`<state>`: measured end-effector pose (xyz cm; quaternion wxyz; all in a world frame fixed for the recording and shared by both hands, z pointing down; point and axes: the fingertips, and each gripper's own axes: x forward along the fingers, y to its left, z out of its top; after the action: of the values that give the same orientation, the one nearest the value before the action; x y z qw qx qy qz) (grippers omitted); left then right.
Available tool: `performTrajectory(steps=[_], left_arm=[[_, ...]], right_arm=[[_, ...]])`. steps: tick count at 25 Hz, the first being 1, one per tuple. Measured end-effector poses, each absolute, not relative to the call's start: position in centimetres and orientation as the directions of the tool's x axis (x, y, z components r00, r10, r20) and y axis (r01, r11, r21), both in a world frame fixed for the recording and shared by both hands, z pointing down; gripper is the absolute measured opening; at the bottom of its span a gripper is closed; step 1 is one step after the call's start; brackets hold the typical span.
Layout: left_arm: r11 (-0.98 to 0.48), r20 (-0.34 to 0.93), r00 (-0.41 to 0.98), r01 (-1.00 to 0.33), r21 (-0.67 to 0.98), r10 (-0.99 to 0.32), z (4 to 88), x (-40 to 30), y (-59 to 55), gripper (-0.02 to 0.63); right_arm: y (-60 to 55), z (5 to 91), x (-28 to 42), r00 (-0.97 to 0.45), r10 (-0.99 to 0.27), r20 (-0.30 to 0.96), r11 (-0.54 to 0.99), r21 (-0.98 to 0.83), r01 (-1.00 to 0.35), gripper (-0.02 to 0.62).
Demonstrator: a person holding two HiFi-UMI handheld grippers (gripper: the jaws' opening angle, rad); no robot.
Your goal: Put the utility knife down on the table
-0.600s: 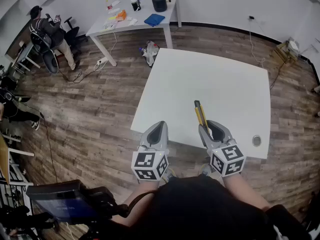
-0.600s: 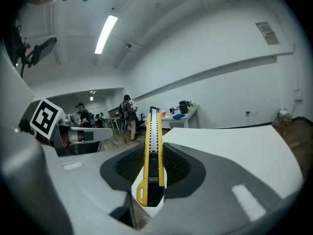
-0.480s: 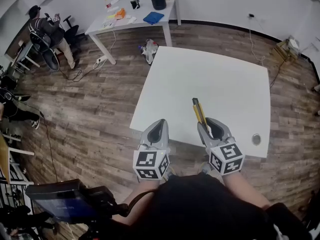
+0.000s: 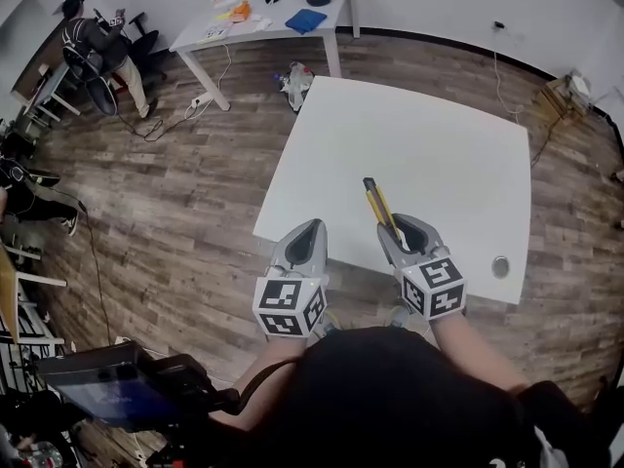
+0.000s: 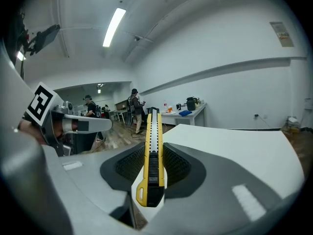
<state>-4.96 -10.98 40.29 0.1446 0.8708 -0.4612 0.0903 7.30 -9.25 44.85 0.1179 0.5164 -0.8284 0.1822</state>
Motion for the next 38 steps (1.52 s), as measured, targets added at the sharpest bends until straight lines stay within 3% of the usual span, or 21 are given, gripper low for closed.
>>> performTrajectory(steps=[12, 19, 28, 38], left_arm=[[-0.439, 0.359, 0.503, -0.864, 0.247, -0.786, 43.2, -9.2, -11.8, 0.002], [-0.393, 0.378, 0.473, -0.878, 0.274, -0.796, 44.8, -11.6, -12.1, 0.002], [-0.375, 0.395, 0.471, -0.878, 0.298, -0.789, 46.3, -13.0, -12.9, 0.002], [-0.350, 0.402, 0.456, -0.884, 0.310, -0.794, 47.3, -14.3, -12.8, 0.002]], right_arm=[[-13.4, 55.1, 1.1, -0.503, -0.623, 0.600, 0.595, -0.054, -0.802, 0.141], [-15.2, 60.4, -0.3, -0.473, -0.528, 0.705, 0.634, -0.043, -0.772, 0.140], [-16.1, 64.3, -0.4, -0.428, -0.429, 0.796, 0.658, -0.049, -0.751, 0.140], [-16.4, 65.8, -0.4, -0.398, -0.406, 0.823, 0.678, -0.021, -0.735, 0.140]])
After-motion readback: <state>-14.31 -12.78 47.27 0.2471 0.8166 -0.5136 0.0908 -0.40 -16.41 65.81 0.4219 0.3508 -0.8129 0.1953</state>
